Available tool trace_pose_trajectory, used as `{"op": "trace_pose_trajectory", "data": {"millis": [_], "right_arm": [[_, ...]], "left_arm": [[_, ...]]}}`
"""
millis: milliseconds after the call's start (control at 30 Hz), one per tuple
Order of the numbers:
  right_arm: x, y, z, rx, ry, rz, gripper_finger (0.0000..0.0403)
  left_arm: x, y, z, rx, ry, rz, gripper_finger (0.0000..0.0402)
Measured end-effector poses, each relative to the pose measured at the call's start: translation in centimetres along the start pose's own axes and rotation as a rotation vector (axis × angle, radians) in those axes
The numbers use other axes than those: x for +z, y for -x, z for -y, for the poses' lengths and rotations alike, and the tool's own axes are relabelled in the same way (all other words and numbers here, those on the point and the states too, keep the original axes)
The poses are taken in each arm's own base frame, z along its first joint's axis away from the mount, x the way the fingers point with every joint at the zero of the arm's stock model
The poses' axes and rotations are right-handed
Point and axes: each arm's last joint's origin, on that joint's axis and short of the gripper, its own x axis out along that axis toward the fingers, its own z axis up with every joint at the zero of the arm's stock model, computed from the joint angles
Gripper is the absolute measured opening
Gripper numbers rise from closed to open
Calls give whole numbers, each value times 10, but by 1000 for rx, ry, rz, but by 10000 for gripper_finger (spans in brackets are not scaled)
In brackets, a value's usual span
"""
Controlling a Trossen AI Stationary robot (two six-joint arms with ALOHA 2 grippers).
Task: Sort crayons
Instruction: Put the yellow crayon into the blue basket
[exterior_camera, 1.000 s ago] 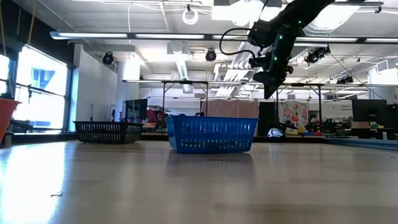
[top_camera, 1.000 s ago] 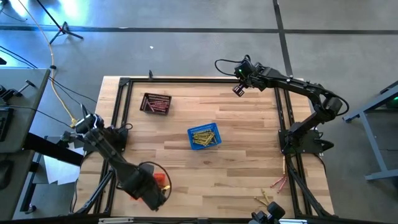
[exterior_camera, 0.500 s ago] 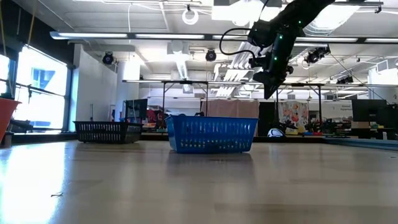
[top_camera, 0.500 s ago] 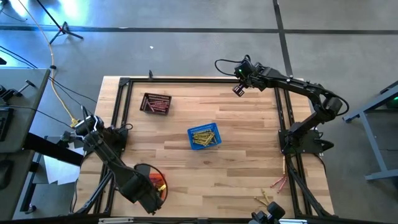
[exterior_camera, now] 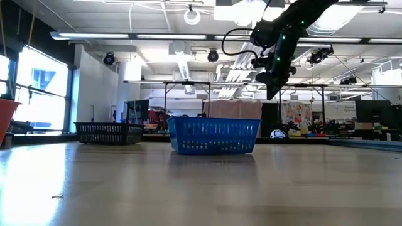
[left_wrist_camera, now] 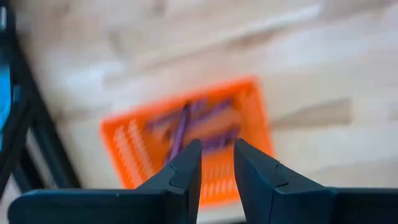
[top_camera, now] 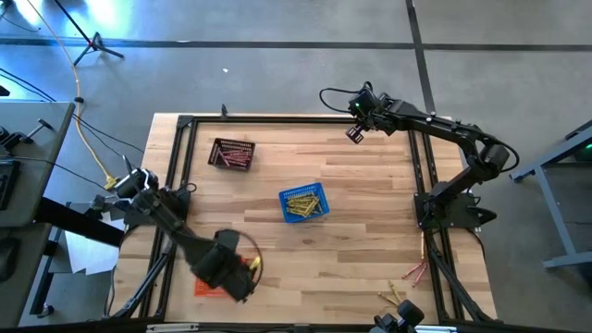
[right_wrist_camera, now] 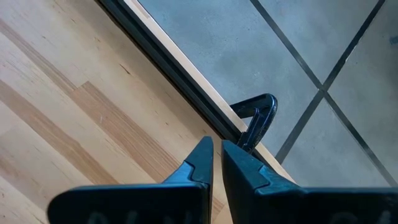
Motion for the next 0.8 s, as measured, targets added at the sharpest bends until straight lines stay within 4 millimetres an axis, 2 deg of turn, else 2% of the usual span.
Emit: {"op": "trace_pose_trajectory", "data": {"millis": [300, 500, 800], "right_arm": [[0, 0, 0, 0, 0, 0, 16], [0, 0, 0, 0, 0, 0, 16], [0, 0, 0, 0, 0, 0, 16]], "left_arm": [[76, -5, 22, 15, -104, 201, 76], [127, -10, 32, 17, -82, 250, 76], [209, -17, 46, -76, -191, 323, 76]]}}
